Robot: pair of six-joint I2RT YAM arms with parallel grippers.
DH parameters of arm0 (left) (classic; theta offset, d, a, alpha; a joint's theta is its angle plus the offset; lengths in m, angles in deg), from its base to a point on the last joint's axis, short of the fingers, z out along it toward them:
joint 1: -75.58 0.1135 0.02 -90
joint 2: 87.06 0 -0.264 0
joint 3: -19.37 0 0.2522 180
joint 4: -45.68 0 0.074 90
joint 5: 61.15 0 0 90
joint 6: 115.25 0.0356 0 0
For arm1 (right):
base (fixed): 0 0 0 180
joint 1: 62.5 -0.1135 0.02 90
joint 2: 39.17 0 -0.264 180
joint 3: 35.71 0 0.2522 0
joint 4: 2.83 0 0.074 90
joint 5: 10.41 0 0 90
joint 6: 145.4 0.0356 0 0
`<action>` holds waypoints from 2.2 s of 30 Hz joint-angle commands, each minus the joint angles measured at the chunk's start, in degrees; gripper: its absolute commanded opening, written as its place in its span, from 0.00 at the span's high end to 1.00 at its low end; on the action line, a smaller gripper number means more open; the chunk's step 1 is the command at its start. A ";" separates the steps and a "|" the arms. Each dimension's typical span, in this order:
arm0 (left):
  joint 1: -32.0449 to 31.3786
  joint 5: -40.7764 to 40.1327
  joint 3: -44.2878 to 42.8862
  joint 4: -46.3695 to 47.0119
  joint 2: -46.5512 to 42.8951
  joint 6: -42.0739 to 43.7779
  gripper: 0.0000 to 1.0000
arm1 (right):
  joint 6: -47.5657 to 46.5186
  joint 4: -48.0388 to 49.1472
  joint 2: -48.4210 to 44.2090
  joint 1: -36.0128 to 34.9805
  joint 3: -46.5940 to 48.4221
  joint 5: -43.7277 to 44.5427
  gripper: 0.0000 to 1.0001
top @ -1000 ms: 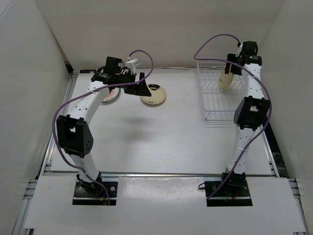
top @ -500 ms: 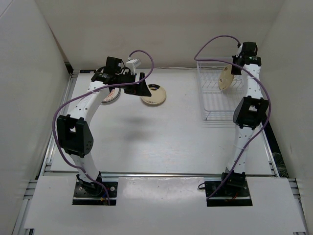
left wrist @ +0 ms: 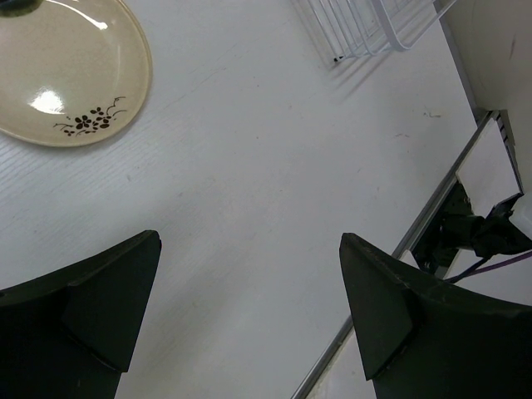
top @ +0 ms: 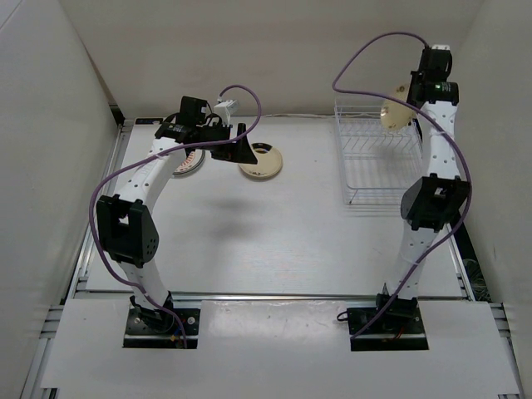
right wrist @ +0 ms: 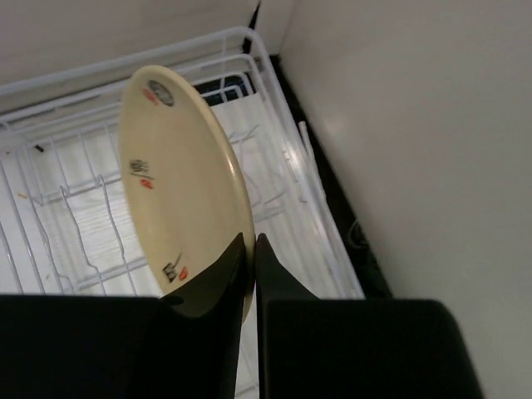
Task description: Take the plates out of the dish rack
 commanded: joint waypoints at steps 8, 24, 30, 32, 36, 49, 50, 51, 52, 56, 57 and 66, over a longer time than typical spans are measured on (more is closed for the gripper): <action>0.06 1.41 1.90 0.15 -6.32 0.82 0.00 | 2.07 0.22 -19.46 -4.22 -15.75 -17.22 1.00; 2.08 31.38 8.05 0.15 -8.17 -0.85 0.01 | -1.62 -7.17 -21.49 -16.86 -35.98 -76.65 1.00; 2.08 30.68 8.05 0.15 -5.62 -0.85 0.01 | -1.09 -6.65 -17.55 -21.27 -32.82 -75.15 1.00; 2.08 30.68 8.05 0.15 -5.10 -0.85 0.01 | -0.04 -6.65 -15.97 -22.85 -31.42 -75.15 1.00; 2.08 30.07 8.05 0.15 -4.56 -0.85 0.11 | 0.49 -5.51 -13.68 -24.08 -28.87 -74.62 1.00; 2.08 27.60 8.05 0.76 -2.98 -1.38 0.90 | 2.34 -4.98 -11.91 -24.61 -26.67 -72.78 0.87; 2.08 26.47 8.05 0.76 -2.98 -1.99 0.90 | 2.34 -4.98 -12.43 -24.61 -26.67 -71.56 0.55; 2.08 25.50 8.05 0.76 -2.98 -2.52 0.90 | 2.34 -5.59 -13.05 -24.61 -26.67 -69.63 0.38; 2.08 22.45 8.05 1.29 -2.98 -3.13 0.90 | 1.55 -5.59 -13.58 -24.61 -26.67 -67.17 0.26; 2.08 10.49 8.05 4.97 -2.98 -8.75 0.90 | 1.71 -2.80 -17.35 -22.77 -29.55 -43.04 0.15; 2.08 8.37 7.53 5.59 -2.20 -10.15 0.90 | 1.72 -2.17 -18.84 -21.72 -30.09 -34.11 0.15; 5.59 -0.35 -4.06 9.64 11.32 -28.62 0.90 | -0.12 1.09 -29.13 -21.18 -34.48 -15.21 0.14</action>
